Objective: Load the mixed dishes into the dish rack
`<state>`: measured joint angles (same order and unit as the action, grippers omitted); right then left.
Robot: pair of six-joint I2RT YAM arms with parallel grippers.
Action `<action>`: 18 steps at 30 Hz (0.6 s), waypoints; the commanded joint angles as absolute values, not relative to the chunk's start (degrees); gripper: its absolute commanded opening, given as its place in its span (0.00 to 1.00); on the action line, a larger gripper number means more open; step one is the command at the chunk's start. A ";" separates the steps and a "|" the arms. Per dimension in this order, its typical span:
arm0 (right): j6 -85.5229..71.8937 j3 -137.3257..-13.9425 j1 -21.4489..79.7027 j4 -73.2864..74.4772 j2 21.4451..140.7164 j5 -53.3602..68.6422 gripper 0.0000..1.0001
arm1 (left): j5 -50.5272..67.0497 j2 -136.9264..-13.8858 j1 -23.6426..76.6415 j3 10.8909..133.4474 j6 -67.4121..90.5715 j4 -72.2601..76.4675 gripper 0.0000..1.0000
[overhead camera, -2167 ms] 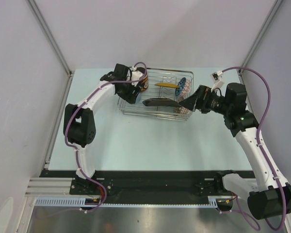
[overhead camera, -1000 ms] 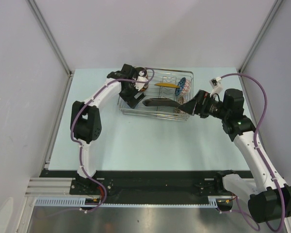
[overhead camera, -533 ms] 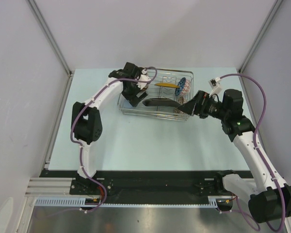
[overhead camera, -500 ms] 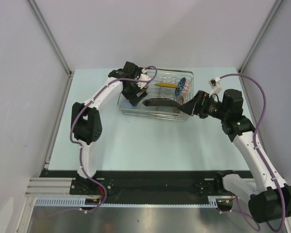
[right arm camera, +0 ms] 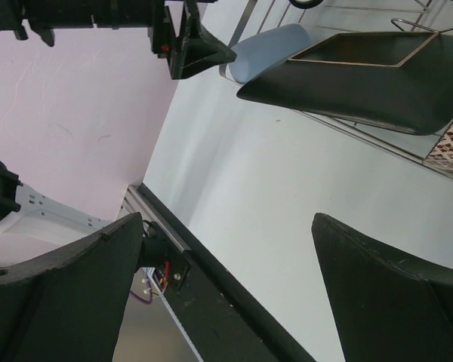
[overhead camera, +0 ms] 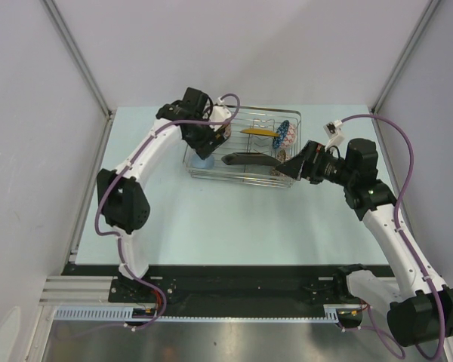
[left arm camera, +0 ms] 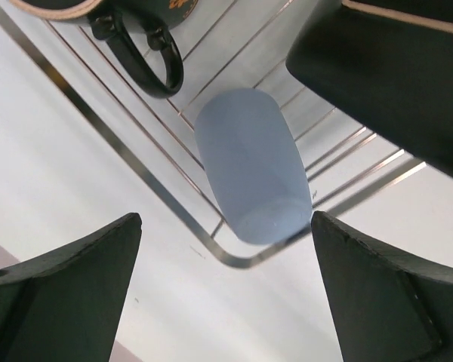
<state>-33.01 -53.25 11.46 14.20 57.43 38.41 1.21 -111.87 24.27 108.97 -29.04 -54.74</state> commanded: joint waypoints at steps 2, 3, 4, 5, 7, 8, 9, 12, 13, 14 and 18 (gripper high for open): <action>-33.31 -53.09 11.86 11.43 57.22 38.94 1.00 | 0.79 -104.24 24.52 105.83 -30.93 -55.81 1.00; -33.40 -53.09 11.78 11.60 57.30 38.85 1.00 | 0.70 -103.80 24.43 105.30 -31.02 -55.90 1.00; -33.22 -53.00 11.86 11.69 57.30 38.85 1.00 | 0.62 -103.45 24.43 104.77 -31.20 -55.90 1.00; -33.05 -53.09 12.04 11.69 57.30 38.76 1.00 | 0.35 -102.75 24.43 103.29 -31.46 -55.64 1.00; -32.96 -53.00 11.95 11.95 57.22 38.67 1.00 | 0.18 -102.04 24.43 101.35 -31.73 -54.85 1.00; -32.96 -53.09 11.95 12.04 57.13 38.58 1.00 | -1.56 -101.61 24.35 99.16 -31.99 -53.54 1.00; -32.78 -53.09 12.04 12.22 57.13 38.41 1.00 | -2.28 -101.43 24.35 98.01 -32.17 -52.66 1.00; -32.78 -52.65 12.04 12.13 56.95 38.50 0.99 | -3.86 -101.60 23.82 95.54 -31.99 -49.66 1.00; -32.87 -52.56 12.04 11.95 56.95 38.50 1.00 | -4.04 -101.95 23.64 95.36 -31.99 -49.31 1.00; -32.87 -52.56 12.04 12.04 56.78 38.50 1.00 | -4.30 -102.13 23.56 95.54 -31.91 -48.52 1.00; -33.40 -51.95 12.13 11.08 56.34 38.41 1.00 | -5.27 -104.40 23.12 96.41 -31.82 -46.94 1.00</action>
